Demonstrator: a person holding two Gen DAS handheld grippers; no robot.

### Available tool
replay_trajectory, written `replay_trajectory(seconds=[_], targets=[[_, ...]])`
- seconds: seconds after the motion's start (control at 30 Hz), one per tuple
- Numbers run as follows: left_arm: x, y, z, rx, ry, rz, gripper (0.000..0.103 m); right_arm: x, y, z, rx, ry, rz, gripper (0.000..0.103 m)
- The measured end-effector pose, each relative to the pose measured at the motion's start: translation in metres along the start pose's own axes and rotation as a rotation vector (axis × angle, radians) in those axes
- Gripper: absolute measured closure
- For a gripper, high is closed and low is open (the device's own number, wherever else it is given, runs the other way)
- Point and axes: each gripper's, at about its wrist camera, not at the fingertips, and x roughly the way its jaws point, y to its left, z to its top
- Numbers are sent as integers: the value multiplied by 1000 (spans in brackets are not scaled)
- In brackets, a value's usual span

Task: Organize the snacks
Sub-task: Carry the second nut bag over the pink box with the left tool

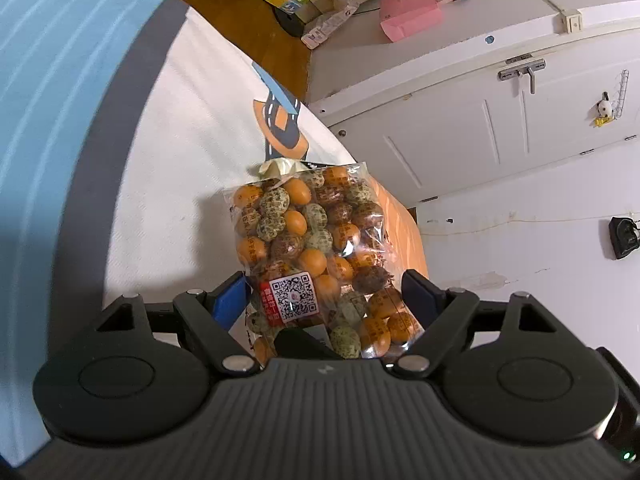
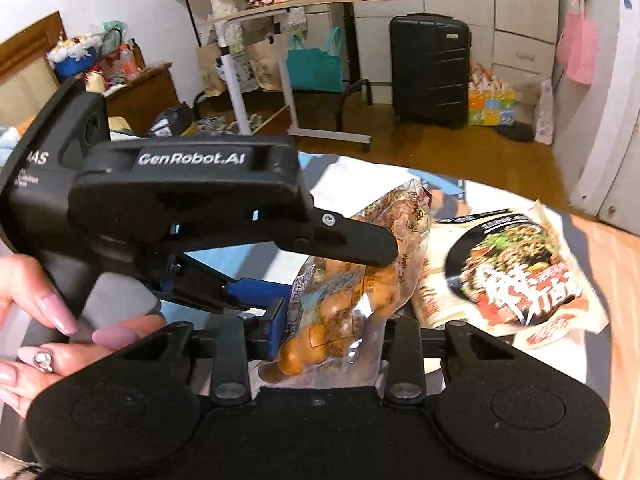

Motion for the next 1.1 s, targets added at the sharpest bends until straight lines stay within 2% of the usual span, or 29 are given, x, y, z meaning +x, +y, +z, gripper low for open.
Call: replay_trajectory(seconds=[0.43, 0.87, 1.1], targets=[[-80, -6, -15, -50, -34, -3, 21, -32, 60, 13, -86, 23, 48, 64], [-185, -14, -33, -15, -118, 91, 21, -53, 129, 19, -52, -21, 143, 64], [-255, -4, -23, 9, -201, 135, 21, -46, 183, 34, -84, -66, 216, 64]])
